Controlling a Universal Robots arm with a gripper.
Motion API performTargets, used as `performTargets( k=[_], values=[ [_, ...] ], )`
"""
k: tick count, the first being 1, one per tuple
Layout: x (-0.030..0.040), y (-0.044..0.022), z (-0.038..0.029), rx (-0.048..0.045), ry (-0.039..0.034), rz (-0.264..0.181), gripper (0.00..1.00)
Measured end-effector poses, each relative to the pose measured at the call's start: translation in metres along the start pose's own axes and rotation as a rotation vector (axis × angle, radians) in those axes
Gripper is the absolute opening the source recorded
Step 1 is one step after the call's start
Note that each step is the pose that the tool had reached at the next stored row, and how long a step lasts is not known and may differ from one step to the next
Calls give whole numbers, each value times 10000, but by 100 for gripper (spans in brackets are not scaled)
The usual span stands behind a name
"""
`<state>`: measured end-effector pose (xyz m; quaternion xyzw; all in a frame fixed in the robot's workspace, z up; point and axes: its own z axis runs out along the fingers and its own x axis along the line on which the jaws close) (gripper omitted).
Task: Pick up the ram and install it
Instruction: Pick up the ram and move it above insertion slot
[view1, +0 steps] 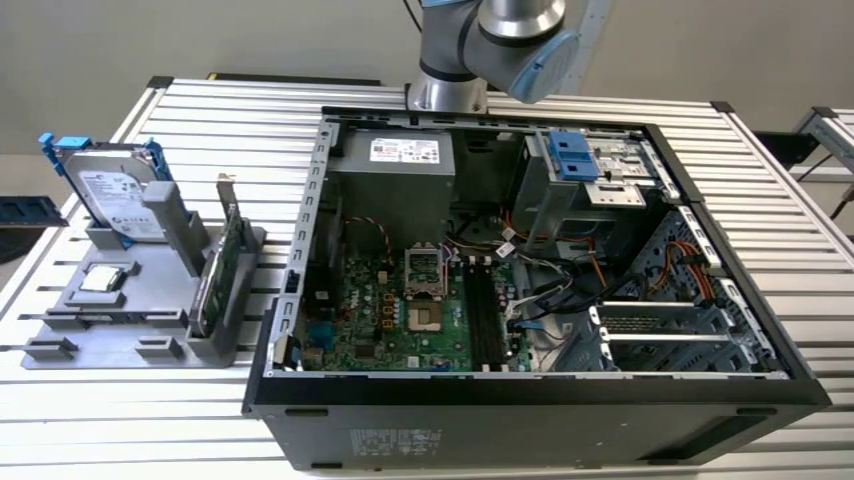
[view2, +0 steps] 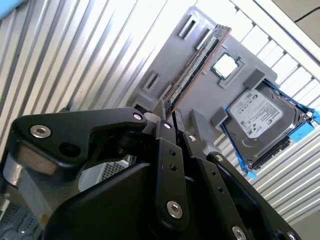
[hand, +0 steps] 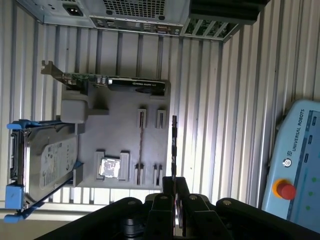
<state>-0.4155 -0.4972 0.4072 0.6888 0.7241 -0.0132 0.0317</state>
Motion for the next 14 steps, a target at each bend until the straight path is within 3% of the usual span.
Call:
performTargets(
  k=[14],
  values=[
    [35,1,-102,0,1,-17,0]
  ],
)
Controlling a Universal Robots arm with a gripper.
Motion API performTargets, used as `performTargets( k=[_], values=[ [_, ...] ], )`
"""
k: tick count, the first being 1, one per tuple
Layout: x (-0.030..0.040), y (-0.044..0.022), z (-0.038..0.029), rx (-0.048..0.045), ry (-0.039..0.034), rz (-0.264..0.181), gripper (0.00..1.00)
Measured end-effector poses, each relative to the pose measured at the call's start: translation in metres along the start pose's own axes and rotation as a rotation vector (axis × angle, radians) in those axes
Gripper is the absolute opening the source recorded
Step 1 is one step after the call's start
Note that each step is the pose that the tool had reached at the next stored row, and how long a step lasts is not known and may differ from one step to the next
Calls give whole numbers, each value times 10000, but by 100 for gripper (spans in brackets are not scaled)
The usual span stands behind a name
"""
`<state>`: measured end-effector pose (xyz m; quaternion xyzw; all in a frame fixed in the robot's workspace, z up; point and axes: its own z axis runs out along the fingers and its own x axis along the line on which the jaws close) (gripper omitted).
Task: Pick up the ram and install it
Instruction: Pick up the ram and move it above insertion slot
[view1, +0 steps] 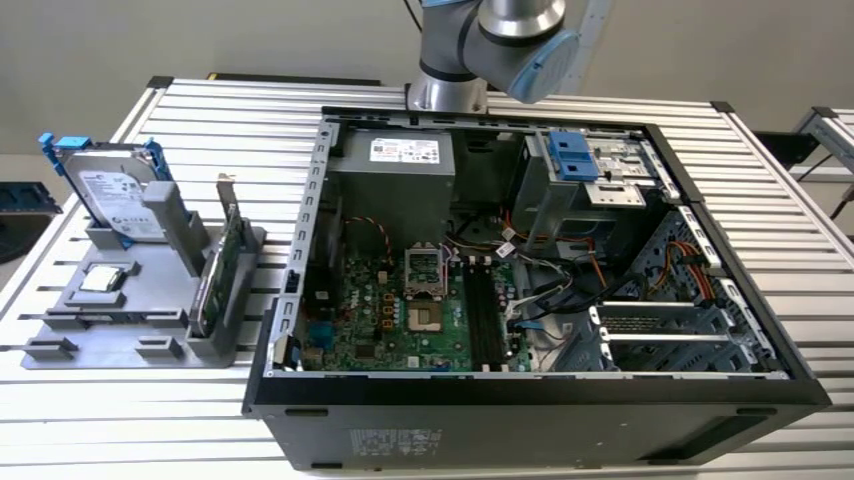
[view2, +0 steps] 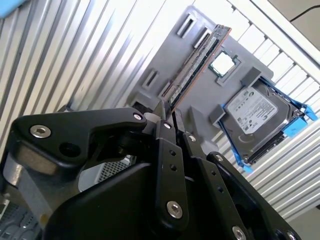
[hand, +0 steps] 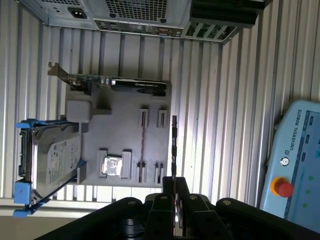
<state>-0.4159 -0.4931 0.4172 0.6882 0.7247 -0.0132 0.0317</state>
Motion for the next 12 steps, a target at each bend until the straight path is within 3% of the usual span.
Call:
performTargets(
  k=[12],
  values=[
    [135,8,-25,-1,0,-3,0]
  ],
)
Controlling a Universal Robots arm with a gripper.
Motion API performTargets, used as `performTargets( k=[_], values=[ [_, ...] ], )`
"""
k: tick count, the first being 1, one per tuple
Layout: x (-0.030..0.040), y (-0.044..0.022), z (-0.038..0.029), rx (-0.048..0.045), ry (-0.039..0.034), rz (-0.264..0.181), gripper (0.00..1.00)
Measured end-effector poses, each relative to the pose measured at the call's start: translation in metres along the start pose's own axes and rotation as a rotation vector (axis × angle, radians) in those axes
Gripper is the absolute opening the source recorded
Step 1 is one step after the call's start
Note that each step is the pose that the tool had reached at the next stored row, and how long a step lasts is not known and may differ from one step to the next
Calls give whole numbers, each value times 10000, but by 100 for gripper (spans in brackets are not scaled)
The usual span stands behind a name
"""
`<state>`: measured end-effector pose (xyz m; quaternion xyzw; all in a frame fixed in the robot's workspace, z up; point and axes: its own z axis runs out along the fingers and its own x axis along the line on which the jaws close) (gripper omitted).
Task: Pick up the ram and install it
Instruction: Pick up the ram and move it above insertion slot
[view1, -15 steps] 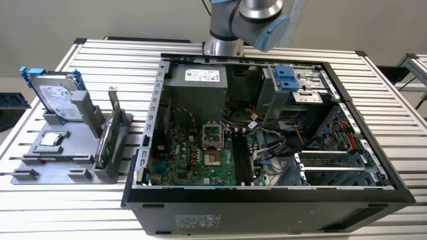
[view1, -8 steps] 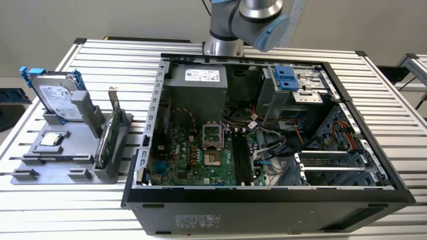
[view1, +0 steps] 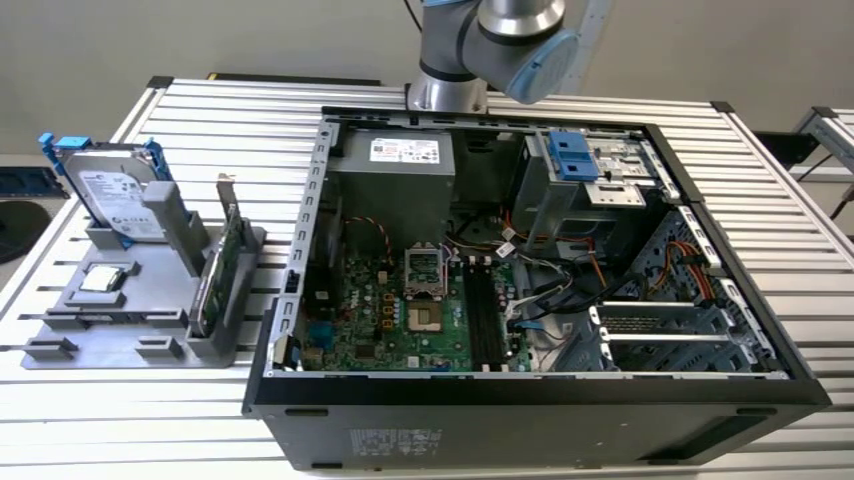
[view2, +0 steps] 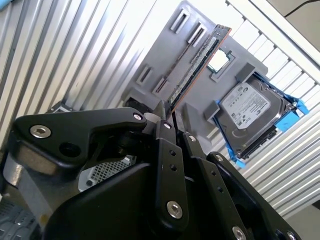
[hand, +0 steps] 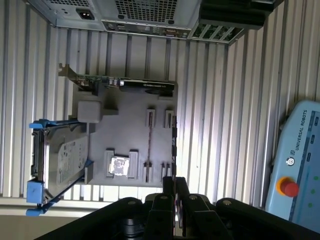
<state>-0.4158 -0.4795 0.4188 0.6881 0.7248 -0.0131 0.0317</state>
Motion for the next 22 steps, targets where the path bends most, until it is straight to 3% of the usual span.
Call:
performTargets(
  k=[13,22],
  values=[
    [18,3,-2,0,0,1,0],
    [13,77,1,0,0,0,0]
  ],
)
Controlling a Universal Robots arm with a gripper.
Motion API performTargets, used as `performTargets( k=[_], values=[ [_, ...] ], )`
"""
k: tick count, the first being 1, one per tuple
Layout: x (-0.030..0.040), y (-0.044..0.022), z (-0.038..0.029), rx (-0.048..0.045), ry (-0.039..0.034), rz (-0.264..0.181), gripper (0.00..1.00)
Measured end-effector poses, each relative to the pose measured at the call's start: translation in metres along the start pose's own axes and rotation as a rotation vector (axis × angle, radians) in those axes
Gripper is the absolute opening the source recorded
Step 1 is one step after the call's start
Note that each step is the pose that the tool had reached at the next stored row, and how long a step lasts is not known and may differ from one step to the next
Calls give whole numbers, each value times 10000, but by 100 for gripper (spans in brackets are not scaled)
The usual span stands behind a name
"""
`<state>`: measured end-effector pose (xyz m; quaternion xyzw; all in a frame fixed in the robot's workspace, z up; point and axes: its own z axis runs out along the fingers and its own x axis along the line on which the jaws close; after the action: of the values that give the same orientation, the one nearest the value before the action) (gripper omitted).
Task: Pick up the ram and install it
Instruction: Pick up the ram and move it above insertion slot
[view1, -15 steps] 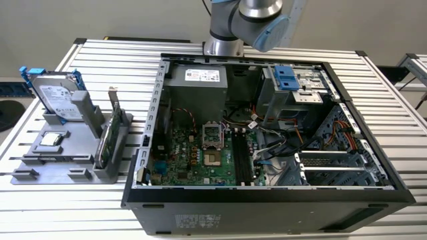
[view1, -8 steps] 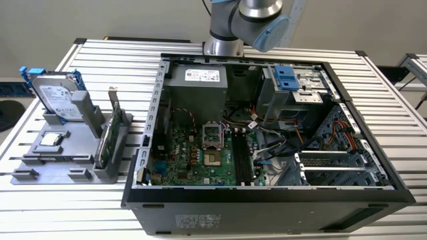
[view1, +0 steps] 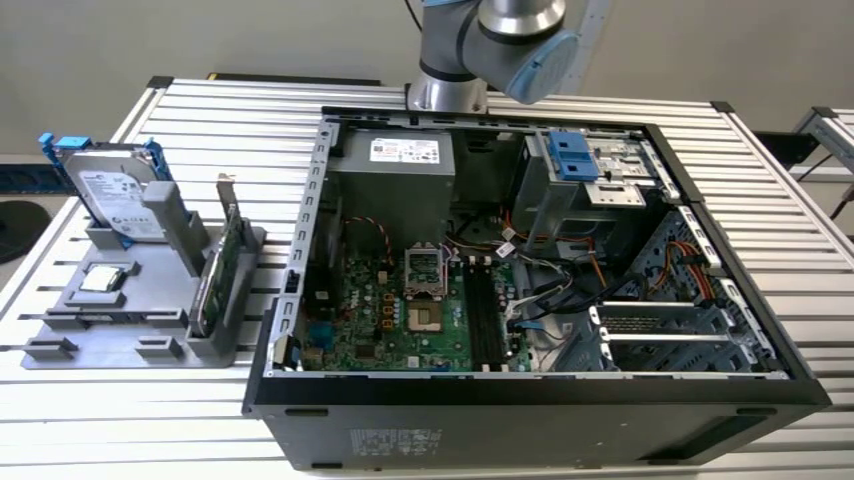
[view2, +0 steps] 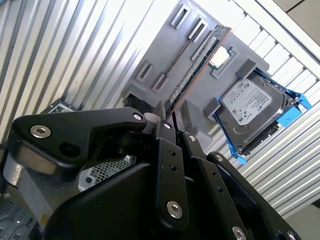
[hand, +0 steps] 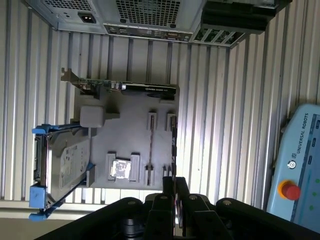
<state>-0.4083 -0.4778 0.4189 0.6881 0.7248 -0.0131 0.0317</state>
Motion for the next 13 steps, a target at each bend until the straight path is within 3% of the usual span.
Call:
performTargets(
  k=[13],
  values=[
    [-7,131,4,0,0,0,0]
  ],
)
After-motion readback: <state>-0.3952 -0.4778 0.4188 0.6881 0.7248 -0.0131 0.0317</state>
